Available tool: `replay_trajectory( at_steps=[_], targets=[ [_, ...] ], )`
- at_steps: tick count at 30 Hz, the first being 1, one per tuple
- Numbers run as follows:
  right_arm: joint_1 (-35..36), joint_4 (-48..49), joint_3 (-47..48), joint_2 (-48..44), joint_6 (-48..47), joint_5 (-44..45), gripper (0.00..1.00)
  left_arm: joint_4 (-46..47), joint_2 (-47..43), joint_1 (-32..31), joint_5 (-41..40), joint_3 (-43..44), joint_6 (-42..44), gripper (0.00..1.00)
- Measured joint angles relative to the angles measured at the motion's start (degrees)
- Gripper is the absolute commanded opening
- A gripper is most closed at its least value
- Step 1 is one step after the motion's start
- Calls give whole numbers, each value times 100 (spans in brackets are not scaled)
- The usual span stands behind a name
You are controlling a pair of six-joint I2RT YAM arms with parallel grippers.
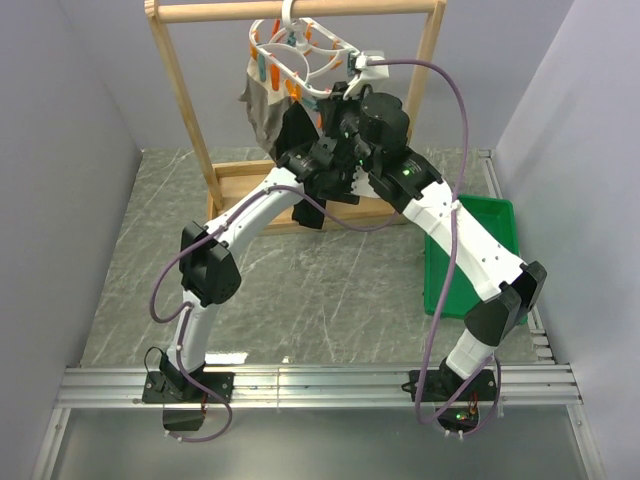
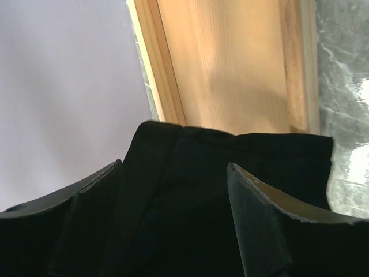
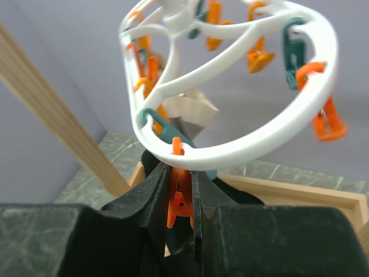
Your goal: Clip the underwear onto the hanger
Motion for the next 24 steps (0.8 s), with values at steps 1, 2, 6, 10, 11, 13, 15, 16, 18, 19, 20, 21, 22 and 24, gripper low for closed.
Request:
replay_trajectory(
  at_steps=[1, 2, 6, 10, 11, 13, 15, 16, 18, 19, 20, 21, 22, 24],
  targets=[
    [39, -15, 0, 0, -7, 2, 0, 0, 35, 13, -7, 31, 7, 78],
    [72, -26, 0, 0, -7, 2, 0, 15, 50, 28, -13, 33, 22, 78],
    [98, -2, 0, 0, -4, 9, 0, 173, 50, 55, -98, -109, 46, 79],
    [98, -13, 0, 0, -4, 26, 0, 205, 52, 33, -122, -304, 48, 79],
    [98, -13, 0, 0, -4, 28, 0, 208, 52, 17, -146, -317, 52, 79],
    [98, -22, 0, 2, -2, 26, 0, 229, 52, -13, -205, -319, 61, 79],
    [101, -24, 0, 2, -2, 28, 0, 260, 57, -39, -256, -317, 70, 80],
    [101, -24, 2, 2, -2, 26, 0, 236, 76, -44, -278, -284, 74, 80],
    [101, -26, 2, 2, -2, 28, 0, 219, 201, -48, -343, -101, 105, 80],
    [101, -26, 2, 2, -2, 31, 0, 208, 282, -48, -378, 22, 125, 80],
    [105, -26, 2, 2, -2, 35, 0, 192, 378, -48, -413, 153, 153, 81],
    [111, -26, 2, 2, -2, 48, 0, 192, 466, -48, -455, 254, 179, 81],
    [118, -26, 2, 2, -2, 57, 0, 199, 522, -48, -485, 304, 195, 81],
    [138, -26, 2, 2, -4, 83, 0, 203, 627, -35, -560, 348, 221, 82]
  ],
)
